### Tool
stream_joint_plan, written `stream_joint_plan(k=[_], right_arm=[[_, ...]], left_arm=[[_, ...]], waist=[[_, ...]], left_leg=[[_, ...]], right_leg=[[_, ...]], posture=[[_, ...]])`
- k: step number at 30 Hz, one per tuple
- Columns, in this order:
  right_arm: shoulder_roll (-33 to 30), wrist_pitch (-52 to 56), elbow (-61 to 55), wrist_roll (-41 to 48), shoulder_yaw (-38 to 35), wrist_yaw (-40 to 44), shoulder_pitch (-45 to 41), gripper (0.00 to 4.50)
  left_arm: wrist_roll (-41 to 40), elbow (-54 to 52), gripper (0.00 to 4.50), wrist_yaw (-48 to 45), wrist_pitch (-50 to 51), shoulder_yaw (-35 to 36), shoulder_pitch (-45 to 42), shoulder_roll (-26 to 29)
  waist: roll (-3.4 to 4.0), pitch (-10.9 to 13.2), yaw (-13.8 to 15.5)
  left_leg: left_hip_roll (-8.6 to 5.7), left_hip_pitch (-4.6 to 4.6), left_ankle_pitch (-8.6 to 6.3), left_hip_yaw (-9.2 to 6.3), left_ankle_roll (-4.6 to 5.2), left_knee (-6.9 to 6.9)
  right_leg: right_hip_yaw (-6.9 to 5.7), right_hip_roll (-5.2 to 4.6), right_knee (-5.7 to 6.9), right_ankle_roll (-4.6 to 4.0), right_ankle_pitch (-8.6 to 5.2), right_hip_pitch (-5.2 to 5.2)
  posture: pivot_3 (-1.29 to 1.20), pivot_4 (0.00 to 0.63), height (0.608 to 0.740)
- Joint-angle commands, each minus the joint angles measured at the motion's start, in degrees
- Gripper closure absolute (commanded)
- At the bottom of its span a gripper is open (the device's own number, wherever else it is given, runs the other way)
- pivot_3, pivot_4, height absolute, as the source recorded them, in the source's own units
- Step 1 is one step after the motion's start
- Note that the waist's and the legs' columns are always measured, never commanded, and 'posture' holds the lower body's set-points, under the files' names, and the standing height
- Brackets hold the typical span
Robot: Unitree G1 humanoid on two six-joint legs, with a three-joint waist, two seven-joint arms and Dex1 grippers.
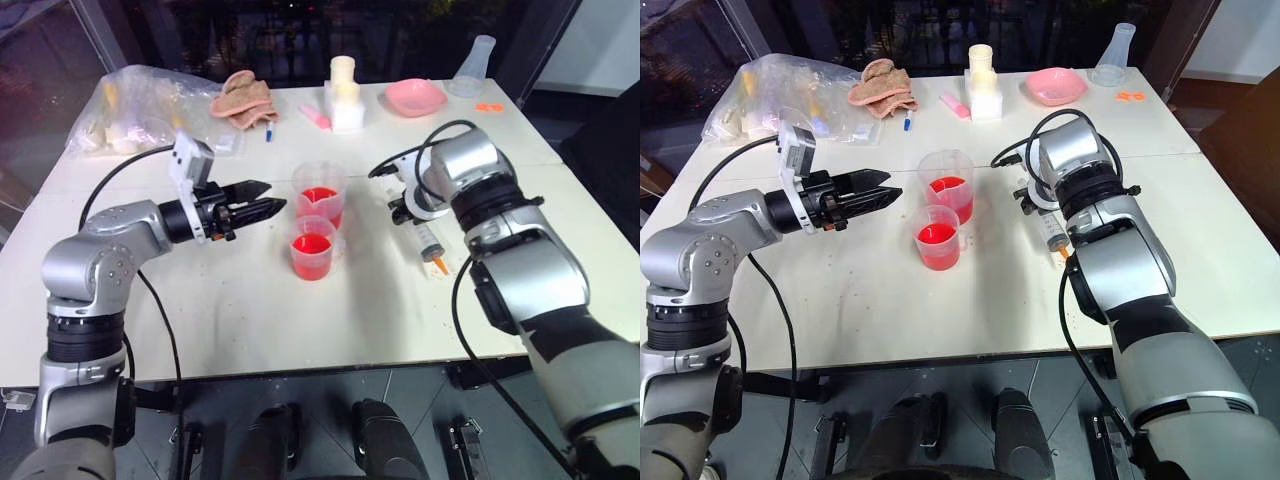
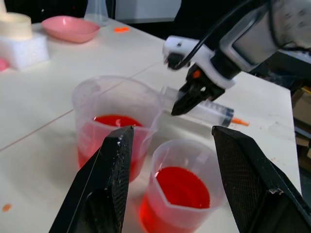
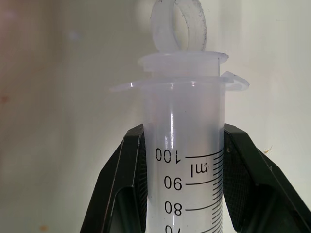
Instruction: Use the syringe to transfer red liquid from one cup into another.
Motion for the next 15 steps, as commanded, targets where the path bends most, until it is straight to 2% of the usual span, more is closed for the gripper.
stream_joint_plan(k=[1,2,5,11,15], right_arm=[[0.92,-4.59,1.94,-2.36,-1.93,-0.15,-0.72,2.05],[1.21,-4.97,2.38,-2.7,-2.26,0.0,-0.89,1.68],[1.72,-5.34,3.1,-3.79,-3.21,0.43,-1.13,0.17],[-0.48,-3.43,-0.47,-5.77,-3.6,2.95,-1.8,0.07],[-4.84,4.76,-11.64,-5.35,-2.0,7.19,-1.92,0.07]], left_arm=[[-1.72,-2.43,1.78,1.03,0.19,1.64,0.28,0.99],[-1.89,-2.45,1.78,1.16,0.19,1.61,0.29,1.1],[-3.44,-2.09,1.78,1.69,0.88,2.2,-0.3,0.81],[-6.86,-1.83,1.78,1.08,1.95,2.89,-1.13,1.74],[-7.26,-1.87,1.78,0.7,1.6,2.58,-0.81,3.14]], waist=[[0.0,0.0,-0.01],[0.0,0.0,-0.01],[0.0,0.0,-0.01],[0.0,0.0,0.04],[0.01,0.01,0.13]], left_leg=[[0.01,0.0,0.0,0.0,0.0,0.0],[0.01,0.0,0.0,0.0,0.0,0.0],[0.01,0.0,0.0,0.0,0.0,0.01],[0.01,0.0,0.0,-0.01,-0.01,0.01],[0.01,-0.01,0.0,-0.02,-0.01,0.02]], right_leg=[[0.0,0.01,0.0,0.0,0.0,0.0],[0.0,0.01,0.0,0.0,0.0,0.0],[0.0,0.02,-0.01,0.0,0.0,0.01],[0.0,0.02,-0.01,-0.01,0.0,0.01],[-0.01,0.02,-0.01,-0.01,0.0,0.0]], posture=[[0.0,0.15,0.74],[0.0,0.15,0.74],[0.0,0.15,0.74],[0.0,0.15,0.74],[0.0,0.15,0.74]])
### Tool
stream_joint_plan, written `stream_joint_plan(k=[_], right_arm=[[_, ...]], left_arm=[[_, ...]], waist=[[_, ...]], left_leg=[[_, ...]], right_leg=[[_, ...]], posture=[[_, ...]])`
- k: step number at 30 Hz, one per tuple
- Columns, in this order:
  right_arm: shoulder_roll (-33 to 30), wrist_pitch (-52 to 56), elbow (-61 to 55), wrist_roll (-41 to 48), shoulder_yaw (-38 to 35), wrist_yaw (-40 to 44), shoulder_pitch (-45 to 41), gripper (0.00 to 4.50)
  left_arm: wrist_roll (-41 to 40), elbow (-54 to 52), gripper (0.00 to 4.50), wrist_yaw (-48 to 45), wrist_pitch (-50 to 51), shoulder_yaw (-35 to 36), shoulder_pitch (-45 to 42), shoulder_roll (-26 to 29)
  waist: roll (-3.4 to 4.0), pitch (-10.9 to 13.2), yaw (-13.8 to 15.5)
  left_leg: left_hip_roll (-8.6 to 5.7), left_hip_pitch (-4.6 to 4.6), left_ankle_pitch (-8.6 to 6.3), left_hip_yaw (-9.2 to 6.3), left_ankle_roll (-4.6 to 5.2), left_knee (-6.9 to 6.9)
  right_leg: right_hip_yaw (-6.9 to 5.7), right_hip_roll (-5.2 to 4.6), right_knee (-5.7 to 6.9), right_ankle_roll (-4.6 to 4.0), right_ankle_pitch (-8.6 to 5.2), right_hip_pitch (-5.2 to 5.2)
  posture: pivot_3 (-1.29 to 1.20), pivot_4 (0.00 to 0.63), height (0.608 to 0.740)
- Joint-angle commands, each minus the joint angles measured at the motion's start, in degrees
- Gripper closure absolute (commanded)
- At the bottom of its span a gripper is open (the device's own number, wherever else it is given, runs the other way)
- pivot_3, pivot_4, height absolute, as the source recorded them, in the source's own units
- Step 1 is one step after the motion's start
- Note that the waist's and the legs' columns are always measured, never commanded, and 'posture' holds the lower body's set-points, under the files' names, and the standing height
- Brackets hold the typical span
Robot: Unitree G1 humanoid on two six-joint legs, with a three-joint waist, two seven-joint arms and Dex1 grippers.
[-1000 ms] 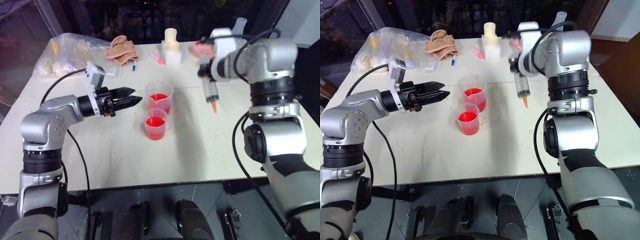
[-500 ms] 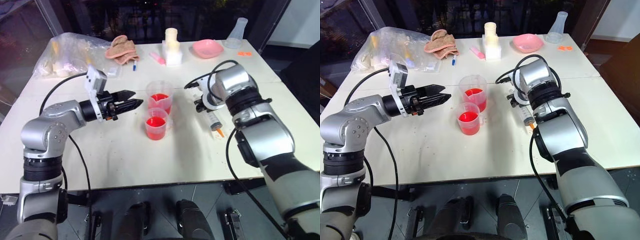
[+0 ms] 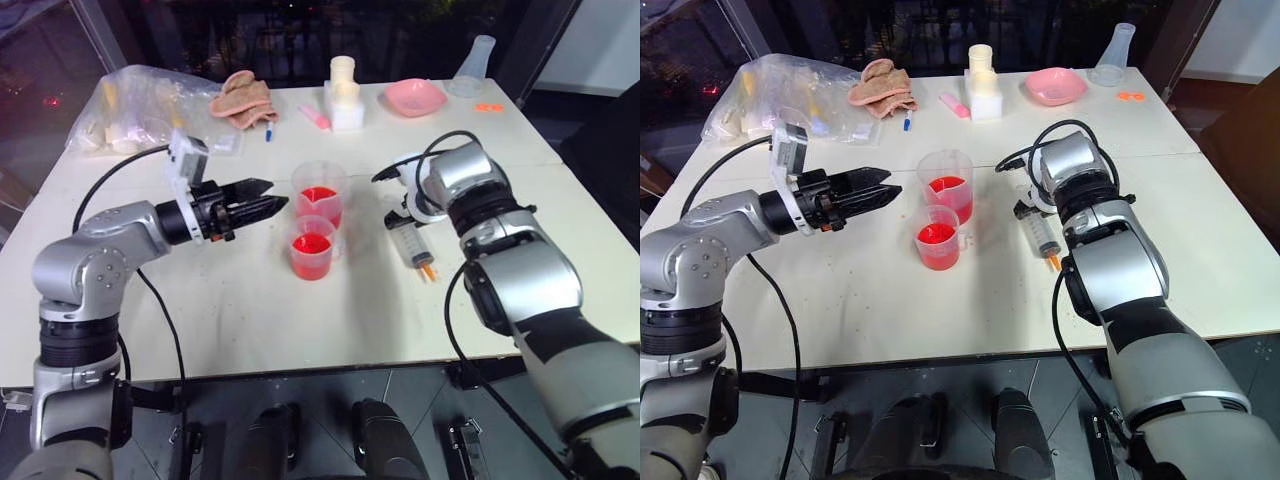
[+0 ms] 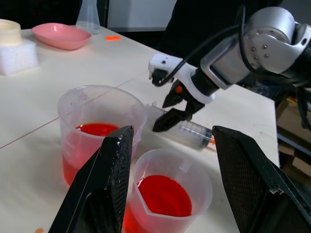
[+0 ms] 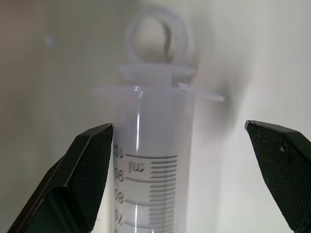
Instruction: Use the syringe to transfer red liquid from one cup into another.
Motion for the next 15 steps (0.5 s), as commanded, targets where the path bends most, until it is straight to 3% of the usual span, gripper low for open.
stream_joint_plan(k=[1,4,10,15], right_arm=[[-4.66,8.77,-12.84,0.53,0.7,3.37,-2.26,0.07],[-10.84,15.9,-27.96,4.34,1.03,7.65,-0.71,0.07],[-25.75,16.54,-58.56,13.46,-2.75,17.08,8.73,0.07],[-28.84,18.14,-69.41,21.0,-11.48,21.32,14.49,0.07]], left_arm=[[-1.27,-1.28,1.78,-0.58,-0.19,1.45,-0.72,1.68],[-1.45,-1.45,1.78,-1.59,-0.24,1.15,-0.17,3.45],[-1.63,-0.81,1.78,-5.93,0.44,1.97,0.52,10.17],[-1.33,2.56,1.78,-8.06,-0.14,2.62,-1.82,13.49]], waist=[[0.0,0.0,0.05],[0.01,0.01,0.13],[-0.02,0.02,0.18],[-0.02,0.02,0.02]], left_leg=[[0.0,0.0,0.0,0.0,0.0,0.0],[0.0,-0.02,-0.01,-0.02,0.0,0.0],[0.08,-0.03,-0.04,-0.11,0.03,-0.06],[0.19,-0.01,-0.06,-0.01,0.06,-0.03]], right_leg=[[0.0,0.0,0.0,0.0,0.0,0.01],[-0.02,-0.01,-0.06,0.0,0.0,0.01],[-0.14,-0.01,-0.33,0.0,0.0,0.15],[-0.12,-0.02,-0.42,-0.03,0.02,0.18]], posture=[[0.0,0.15,0.74],[0.0,0.15,0.74],[0.0,0.15,0.74],[0.0,0.15,0.74]])
